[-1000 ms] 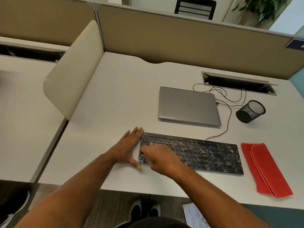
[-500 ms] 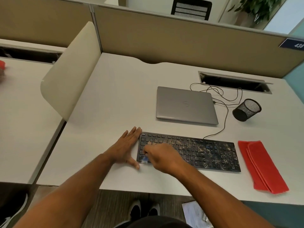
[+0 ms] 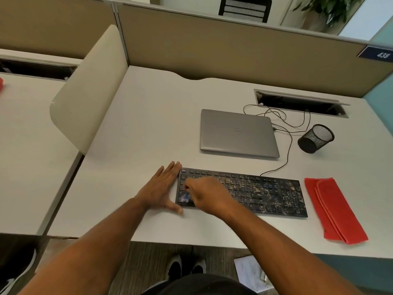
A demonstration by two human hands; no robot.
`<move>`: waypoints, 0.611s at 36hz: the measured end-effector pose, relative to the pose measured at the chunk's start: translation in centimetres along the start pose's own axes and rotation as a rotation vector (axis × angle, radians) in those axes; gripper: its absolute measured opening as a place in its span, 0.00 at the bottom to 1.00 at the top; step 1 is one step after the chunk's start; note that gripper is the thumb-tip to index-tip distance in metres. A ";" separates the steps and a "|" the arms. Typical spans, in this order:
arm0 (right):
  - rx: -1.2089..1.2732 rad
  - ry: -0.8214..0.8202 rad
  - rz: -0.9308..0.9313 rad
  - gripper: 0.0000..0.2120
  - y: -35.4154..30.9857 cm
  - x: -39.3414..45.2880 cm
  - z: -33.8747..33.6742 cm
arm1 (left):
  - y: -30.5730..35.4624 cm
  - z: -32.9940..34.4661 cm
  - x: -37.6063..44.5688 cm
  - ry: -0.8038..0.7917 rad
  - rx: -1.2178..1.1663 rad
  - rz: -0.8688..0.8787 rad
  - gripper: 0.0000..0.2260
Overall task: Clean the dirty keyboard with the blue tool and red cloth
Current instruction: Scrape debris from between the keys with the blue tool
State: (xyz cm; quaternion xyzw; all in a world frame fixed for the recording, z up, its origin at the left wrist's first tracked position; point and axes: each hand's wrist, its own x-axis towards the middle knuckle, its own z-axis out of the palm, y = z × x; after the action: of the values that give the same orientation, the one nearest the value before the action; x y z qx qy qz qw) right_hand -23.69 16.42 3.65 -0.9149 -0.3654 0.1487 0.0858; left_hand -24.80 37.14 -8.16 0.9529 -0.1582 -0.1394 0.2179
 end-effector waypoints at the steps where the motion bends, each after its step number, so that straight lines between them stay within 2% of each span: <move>1: -0.045 -0.007 0.008 0.02 0.5 -0.2 -0.2 | 0.0 0.0 0.0 0.002 -0.007 0.000 0.68; 4: -0.092 -0.004 0.043 0.03 1.9 -0.6 -0.9 | 0.0 0.0 0.0 0.013 -0.011 -0.001 0.68; 8: 0.058 0.057 0.060 0.07 1.3 -0.2 -1.1 | 0.0 0.1 0.0 0.018 0.005 0.003 0.67; 11: 0.129 0.080 0.029 0.07 0.2 0.6 -0.4 | -0.1 0.3 0.1 0.014 0.027 0.004 0.66; 17: -0.017 0.006 -0.052 0.04 -0.4 0.7 0.1 | -0.2 0.3 0.0 0.026 0.027 0.011 0.66; 22: -0.102 -0.039 0.008 0.02 2.0 -0.3 -1.1 | -0.2 0.3 0.1 0.042 0.006 0.008 0.66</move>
State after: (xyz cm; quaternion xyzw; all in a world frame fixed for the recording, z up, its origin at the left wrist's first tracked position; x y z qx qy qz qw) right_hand -22.21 14.74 4.23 -0.9165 -0.3704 0.1479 0.0315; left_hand -24.80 37.13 -8.54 0.9557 -0.1578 -0.1177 0.2187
